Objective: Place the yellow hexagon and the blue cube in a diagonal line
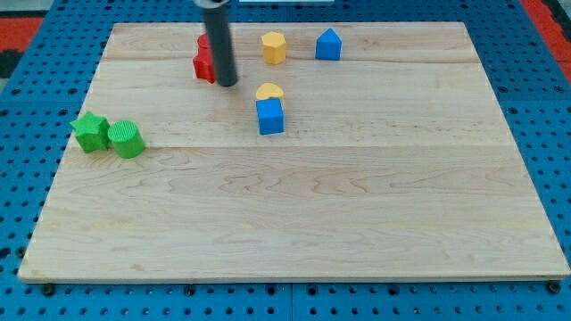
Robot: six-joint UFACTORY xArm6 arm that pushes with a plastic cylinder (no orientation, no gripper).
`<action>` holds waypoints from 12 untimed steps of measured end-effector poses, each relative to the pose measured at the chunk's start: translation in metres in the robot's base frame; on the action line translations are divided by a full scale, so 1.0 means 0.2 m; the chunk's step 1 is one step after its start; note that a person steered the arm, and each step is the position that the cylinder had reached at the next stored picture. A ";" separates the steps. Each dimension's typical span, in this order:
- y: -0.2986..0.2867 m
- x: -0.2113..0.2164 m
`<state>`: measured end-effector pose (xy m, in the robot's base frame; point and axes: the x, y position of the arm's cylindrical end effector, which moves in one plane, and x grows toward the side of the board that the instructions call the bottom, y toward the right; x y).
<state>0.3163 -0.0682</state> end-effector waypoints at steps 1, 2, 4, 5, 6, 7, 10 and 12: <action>0.09 0.00; 0.04 -0.15; -0.01 -0.56; 0.25 -0.45; 0.33 -0.14; 0.36 0.11; 0.73 0.29; 0.10 0.74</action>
<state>0.4637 -0.0474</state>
